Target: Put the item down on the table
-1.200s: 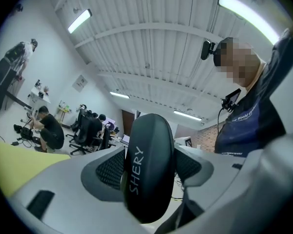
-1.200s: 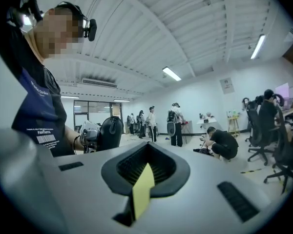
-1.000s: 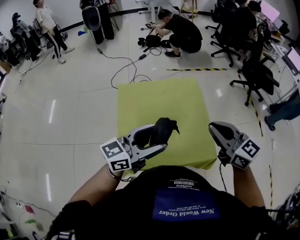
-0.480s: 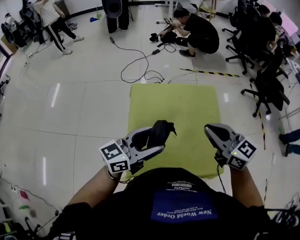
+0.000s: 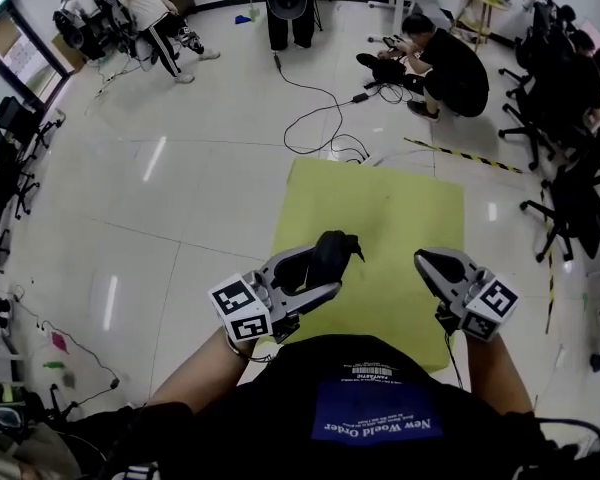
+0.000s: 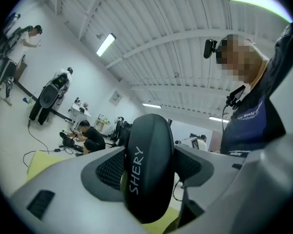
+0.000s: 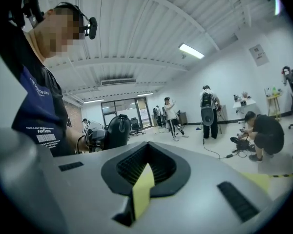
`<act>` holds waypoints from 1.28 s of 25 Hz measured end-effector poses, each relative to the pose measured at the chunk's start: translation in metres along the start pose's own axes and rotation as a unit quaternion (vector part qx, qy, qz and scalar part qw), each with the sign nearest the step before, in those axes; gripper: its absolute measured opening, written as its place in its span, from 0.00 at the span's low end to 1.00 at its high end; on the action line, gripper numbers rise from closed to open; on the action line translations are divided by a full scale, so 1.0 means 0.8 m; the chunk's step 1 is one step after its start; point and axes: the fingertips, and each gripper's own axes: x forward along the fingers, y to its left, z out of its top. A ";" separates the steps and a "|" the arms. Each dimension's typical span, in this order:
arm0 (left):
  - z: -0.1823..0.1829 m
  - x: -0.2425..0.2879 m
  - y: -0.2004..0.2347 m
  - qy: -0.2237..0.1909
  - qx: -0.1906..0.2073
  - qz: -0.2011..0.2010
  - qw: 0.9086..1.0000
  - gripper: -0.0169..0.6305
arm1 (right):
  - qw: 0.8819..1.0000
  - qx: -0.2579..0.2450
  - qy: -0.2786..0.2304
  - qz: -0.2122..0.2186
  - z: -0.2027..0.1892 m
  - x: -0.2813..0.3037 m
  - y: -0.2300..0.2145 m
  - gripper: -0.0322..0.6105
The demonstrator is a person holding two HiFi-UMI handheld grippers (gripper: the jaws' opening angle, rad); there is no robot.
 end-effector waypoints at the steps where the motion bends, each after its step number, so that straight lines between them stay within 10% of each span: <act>1: 0.001 0.000 0.001 -0.001 0.001 0.003 1.000 0.51 | 1.000 -0.006 0.001 0.003 0.000 -0.001 -0.002 0.03; 11: 0.032 -0.005 0.043 0.012 0.049 0.027 0.998 0.51 | 1.000 -0.019 -0.014 -0.005 0.041 0.005 -0.017 0.03; 23: -0.053 0.054 0.211 0.154 0.112 0.083 0.978 0.51 | 1.000 -0.020 0.006 -0.023 -0.044 0.027 -0.108 0.03; 27: -0.129 0.069 0.276 0.235 0.129 0.111 0.957 0.51 | 0.999 0.012 0.013 -0.037 -0.090 0.035 -0.138 0.03; 32: -0.215 0.079 0.354 0.368 0.198 0.152 0.896 0.51 | 0.999 0.031 0.019 -0.039 -0.139 0.050 -0.165 0.03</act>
